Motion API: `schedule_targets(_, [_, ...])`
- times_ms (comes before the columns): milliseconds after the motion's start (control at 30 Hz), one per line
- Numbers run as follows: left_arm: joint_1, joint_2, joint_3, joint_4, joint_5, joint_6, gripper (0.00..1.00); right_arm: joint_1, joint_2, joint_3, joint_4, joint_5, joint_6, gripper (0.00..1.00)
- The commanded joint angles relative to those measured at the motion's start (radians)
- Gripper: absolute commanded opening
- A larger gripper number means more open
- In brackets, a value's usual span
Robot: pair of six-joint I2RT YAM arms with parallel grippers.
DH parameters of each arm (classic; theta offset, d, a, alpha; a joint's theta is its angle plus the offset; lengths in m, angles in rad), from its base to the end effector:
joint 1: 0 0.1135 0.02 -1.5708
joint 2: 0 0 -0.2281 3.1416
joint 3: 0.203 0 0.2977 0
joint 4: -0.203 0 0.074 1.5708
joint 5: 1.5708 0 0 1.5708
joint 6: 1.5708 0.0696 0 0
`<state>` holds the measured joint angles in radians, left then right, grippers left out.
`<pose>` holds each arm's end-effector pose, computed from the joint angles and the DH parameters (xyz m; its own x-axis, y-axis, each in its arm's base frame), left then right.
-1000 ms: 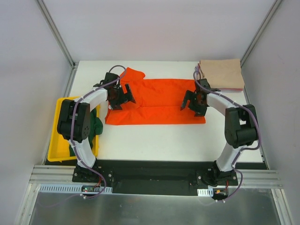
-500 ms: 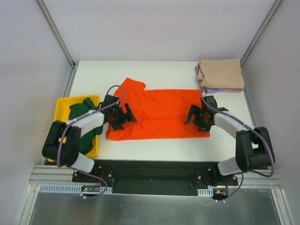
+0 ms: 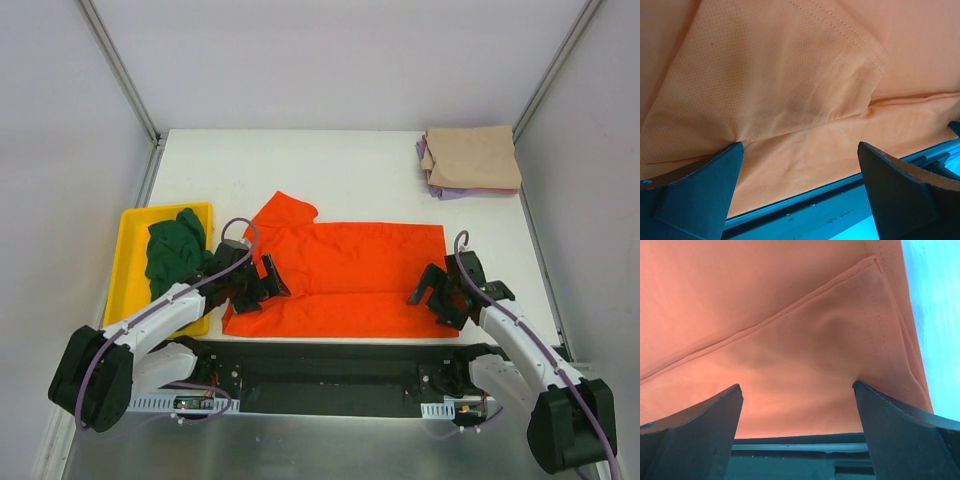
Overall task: Fold and stack the t-shirts
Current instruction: Fold the flattened tshirt in 1/3 of the way
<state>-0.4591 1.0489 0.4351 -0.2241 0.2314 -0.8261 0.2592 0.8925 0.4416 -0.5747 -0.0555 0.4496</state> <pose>0.2386 -0.1358 0.0870 -0.8699 -0.3684 -0.3281 -0.1043 0.7875 -0.6075 0.2309 0.0652 0.0954 -0.8676 0.2189 -0.4464 0.1037 0.9578 0.2681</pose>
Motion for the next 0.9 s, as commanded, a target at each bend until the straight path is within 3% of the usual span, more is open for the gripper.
schedule_targets(0, [-0.006, 0.002, 0.002, -0.090, -0.063, 0.001, 0.99, 0.005, -0.007, -0.007, -0.102, 0.031, 0.035, 0.96])
schedule_targets(200, [-0.006, -0.007, 0.079, -0.113, -0.047, 0.047, 0.99, 0.006, -0.033, 0.015, -0.123, 0.049, 0.021, 0.96])
schedule_targets(433, [-0.004, 0.011, 0.302, -0.142, -0.156, 0.180, 0.99, 0.006, -0.043, 0.233, -0.151, 0.157, -0.136, 0.96])
schedule_targets(533, [0.023, 0.141, 0.483, -0.172, -0.251, 0.248, 0.99, 0.002, -0.011, 0.316, -0.107, 0.248, -0.193, 0.96])
schedule_targets(667, [0.129, 0.417, 0.793, -0.236, -0.233, 0.341, 0.99, -0.031, 0.061, 0.393, -0.068, 0.384, -0.203, 0.96])
schedule_targets(867, [0.232, 0.865, 1.270, -0.339, -0.136, 0.490, 0.99, -0.104, 0.149, 0.411, 0.050, 0.408, -0.218, 0.96])
